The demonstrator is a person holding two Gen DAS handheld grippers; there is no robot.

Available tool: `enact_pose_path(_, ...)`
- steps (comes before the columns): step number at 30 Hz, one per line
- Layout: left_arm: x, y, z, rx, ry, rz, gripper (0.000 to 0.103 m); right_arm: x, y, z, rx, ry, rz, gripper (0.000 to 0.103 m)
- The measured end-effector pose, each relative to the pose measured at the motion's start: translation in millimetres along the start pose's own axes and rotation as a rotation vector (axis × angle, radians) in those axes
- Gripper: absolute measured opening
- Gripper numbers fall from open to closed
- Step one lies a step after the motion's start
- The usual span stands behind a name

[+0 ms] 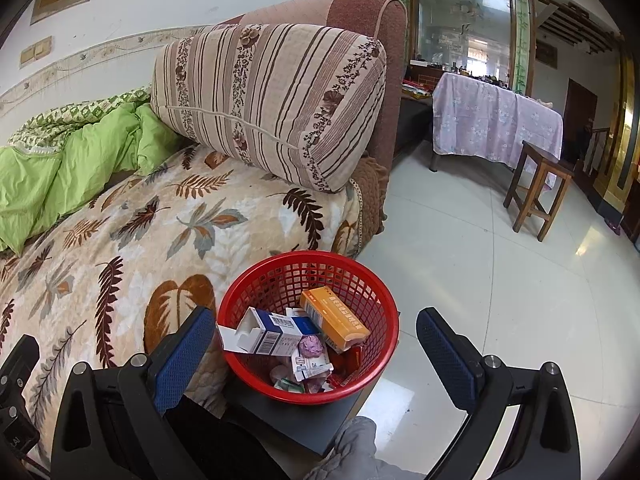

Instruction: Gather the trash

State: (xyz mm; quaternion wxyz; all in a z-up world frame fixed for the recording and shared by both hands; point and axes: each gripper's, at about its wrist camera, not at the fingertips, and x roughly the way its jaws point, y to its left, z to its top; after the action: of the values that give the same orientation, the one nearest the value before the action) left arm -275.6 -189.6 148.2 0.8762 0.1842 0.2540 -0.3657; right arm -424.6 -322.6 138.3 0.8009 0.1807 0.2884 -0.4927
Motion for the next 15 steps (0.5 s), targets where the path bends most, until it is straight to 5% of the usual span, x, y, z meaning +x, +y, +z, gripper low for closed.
enact_pose_path(15, -0.5, 0.3, -0.1, 0.0, 0.0, 0.001, 0.103, 3.4, -0.1, -1.1, -0.001, 0.01, -0.003, 0.102)
